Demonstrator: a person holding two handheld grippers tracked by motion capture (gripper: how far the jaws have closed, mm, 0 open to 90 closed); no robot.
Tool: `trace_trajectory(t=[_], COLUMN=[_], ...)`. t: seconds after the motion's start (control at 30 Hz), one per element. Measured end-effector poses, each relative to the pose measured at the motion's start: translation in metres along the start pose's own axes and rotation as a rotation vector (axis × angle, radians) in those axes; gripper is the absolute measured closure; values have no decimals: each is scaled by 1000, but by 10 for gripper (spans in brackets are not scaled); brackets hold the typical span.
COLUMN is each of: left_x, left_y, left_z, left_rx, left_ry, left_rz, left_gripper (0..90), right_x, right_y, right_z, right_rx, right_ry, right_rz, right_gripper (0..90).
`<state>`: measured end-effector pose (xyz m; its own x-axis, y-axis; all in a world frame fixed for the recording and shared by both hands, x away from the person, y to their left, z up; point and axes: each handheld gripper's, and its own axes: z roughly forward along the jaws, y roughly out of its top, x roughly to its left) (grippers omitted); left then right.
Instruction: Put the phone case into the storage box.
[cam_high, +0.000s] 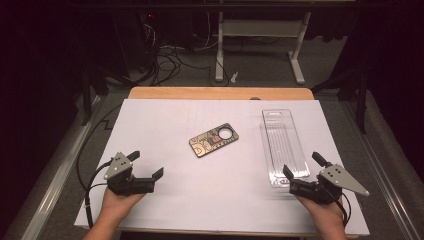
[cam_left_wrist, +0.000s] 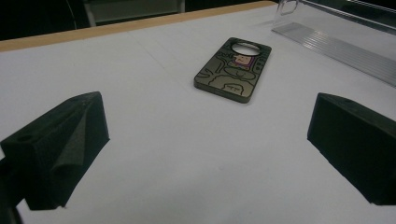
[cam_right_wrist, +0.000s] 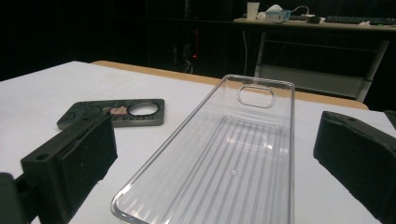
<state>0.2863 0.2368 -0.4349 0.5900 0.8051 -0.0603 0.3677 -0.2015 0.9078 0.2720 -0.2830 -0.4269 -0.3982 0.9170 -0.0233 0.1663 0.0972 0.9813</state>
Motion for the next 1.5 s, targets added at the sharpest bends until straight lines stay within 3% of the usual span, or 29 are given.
trace_trajectory(t=[0.33,1.2,1.5], left_x=[1,4,1], left_y=[0,1,1], left_z=[0,-1,3], left_rx=[-4,-19,-6], left_ry=[-2,2,-31], left_rz=[-3,-5,10], left_gripper=[2,2,14], right_x=[-6,-3,-2], right_y=[-3,-4,-4], right_z=[-1,0,0], right_rx=[10,12,11], right_ry=[-2,7,15], right_rz=[14,-8,-13], right_gripper=[2,2,2])
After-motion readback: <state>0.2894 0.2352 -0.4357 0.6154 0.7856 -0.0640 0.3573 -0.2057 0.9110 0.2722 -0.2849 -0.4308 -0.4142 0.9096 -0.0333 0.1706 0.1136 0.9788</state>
